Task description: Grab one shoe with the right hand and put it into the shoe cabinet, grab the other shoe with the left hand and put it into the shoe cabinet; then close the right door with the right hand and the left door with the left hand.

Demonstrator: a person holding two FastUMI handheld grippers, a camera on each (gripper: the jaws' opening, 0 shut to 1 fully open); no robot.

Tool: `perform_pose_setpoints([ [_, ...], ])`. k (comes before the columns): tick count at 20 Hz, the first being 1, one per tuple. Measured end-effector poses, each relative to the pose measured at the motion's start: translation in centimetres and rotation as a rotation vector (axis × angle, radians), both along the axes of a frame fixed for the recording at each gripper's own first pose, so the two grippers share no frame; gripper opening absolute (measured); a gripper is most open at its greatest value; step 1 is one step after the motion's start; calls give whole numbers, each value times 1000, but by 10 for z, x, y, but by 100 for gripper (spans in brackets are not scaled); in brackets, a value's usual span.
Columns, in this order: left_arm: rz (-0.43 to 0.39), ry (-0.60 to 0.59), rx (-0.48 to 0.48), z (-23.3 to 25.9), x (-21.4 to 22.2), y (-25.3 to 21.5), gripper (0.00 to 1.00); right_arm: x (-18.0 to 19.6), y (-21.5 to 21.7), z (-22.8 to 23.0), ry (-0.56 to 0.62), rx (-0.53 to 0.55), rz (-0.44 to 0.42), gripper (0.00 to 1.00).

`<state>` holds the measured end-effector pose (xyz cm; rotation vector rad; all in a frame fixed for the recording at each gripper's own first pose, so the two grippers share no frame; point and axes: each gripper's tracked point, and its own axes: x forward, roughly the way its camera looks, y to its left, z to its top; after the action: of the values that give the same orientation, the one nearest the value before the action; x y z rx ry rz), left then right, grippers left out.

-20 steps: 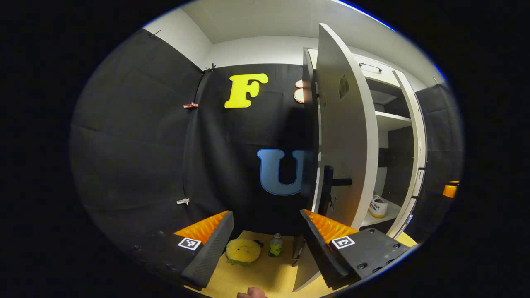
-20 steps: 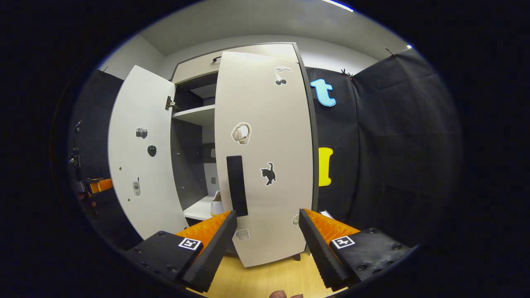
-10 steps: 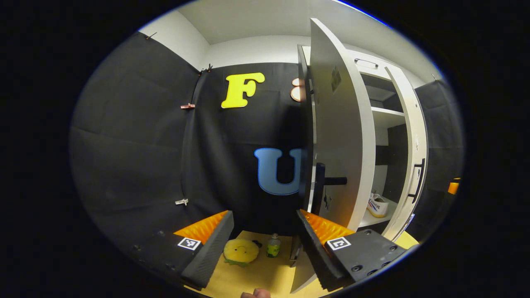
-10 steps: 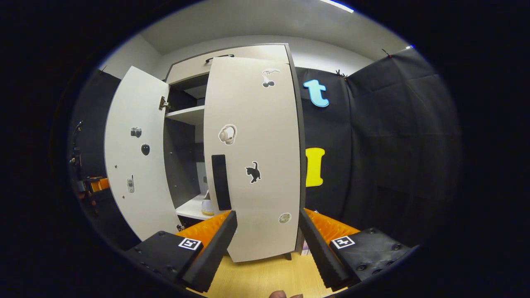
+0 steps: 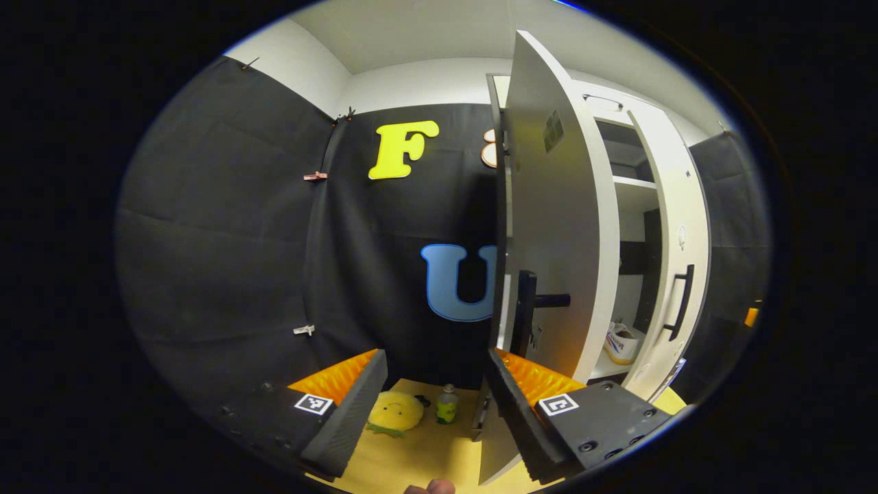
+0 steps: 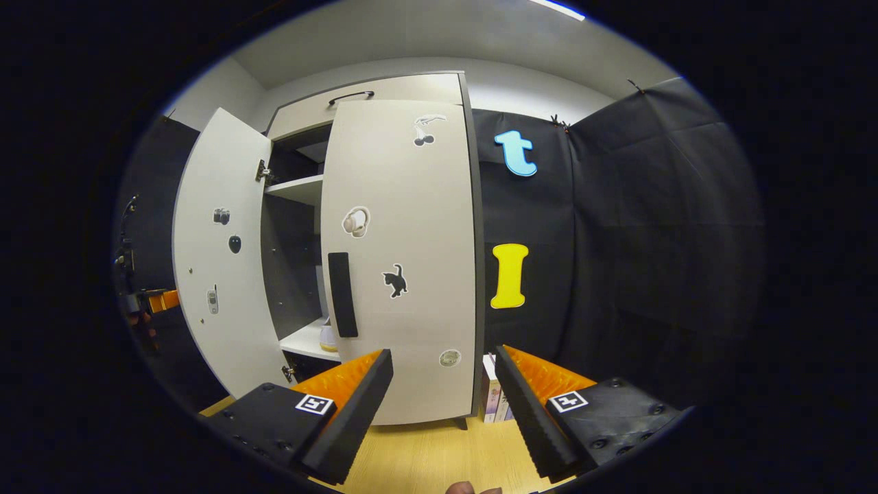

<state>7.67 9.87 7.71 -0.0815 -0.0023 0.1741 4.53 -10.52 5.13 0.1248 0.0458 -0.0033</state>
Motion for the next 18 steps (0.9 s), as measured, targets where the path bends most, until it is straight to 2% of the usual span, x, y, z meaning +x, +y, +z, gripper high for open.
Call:
perform_pose_setpoints([
  [3,-28,-7,-2,2,0,-24,93,2,-6,-3,5,1,9,98],
  [4,-34,-10,4,2,2,-31,89,2,-7,-3,6,1,13,98],
  [6,-47,-10,5,3,3,-44,93,4,-10,-4,8,2,22,98],
  [9,-82,1,-15,3,9,-66,93,8,-10,-6,14,14,40,98],
  [14,-197,19,-58,0,11,-111,94,13,1,-3,7,18,81,96],
  [18,-214,19,-41,1,11,-124,94,9,13,0,-2,10,102,96],
])
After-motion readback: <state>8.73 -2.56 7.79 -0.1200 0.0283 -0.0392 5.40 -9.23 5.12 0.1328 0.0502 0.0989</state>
